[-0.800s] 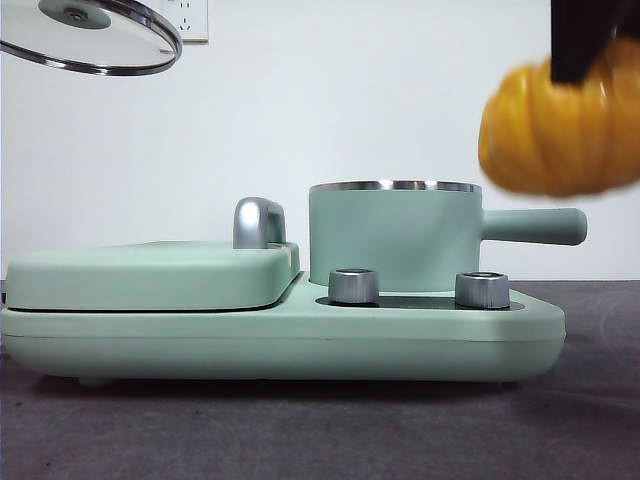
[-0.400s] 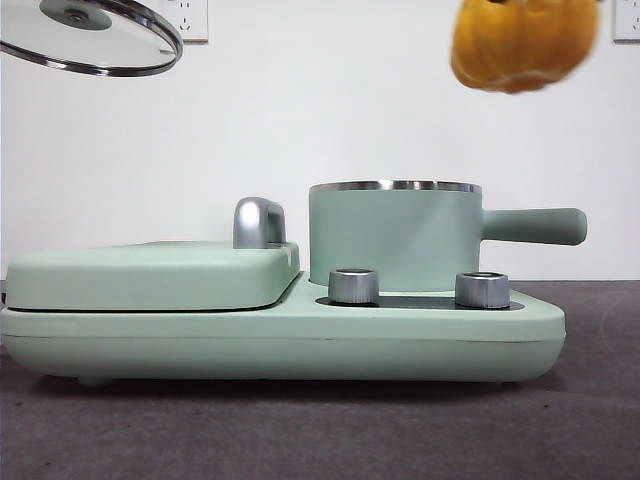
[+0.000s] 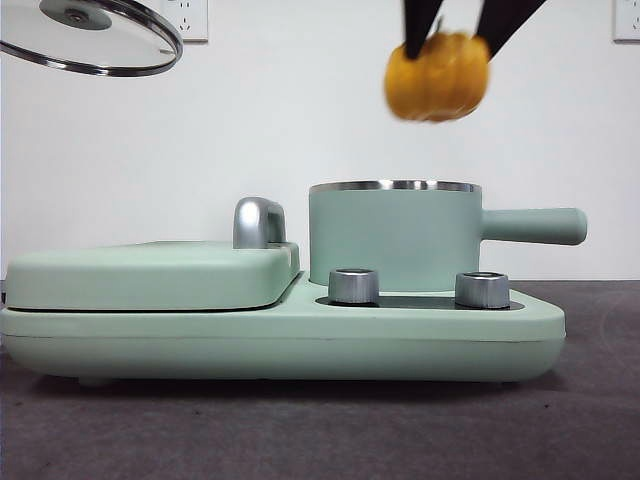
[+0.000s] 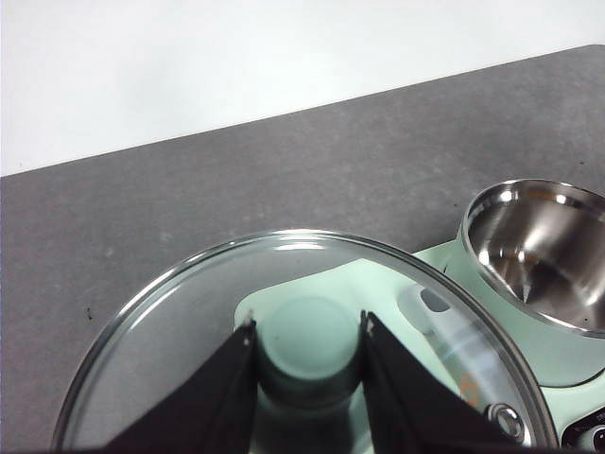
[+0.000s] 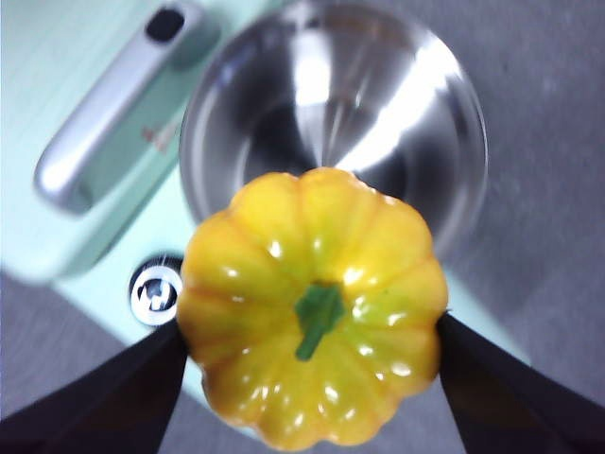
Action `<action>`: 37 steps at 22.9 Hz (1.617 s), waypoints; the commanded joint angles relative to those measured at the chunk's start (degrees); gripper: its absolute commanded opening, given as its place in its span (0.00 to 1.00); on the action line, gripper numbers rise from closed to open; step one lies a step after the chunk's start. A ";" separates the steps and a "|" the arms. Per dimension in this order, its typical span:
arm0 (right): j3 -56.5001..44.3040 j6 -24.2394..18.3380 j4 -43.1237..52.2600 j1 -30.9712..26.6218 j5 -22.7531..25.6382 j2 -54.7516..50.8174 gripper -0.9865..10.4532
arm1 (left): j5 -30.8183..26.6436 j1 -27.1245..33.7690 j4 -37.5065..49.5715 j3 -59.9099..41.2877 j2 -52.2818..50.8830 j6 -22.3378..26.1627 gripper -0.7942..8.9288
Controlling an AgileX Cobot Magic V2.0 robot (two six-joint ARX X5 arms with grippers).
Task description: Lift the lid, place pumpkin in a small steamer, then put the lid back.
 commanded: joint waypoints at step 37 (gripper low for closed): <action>2.25 -6.78 14.38 -0.96 -3.02 23.28 0.39 | -0.20 -0.09 1.68 1.05 1.77 -0.22 0.09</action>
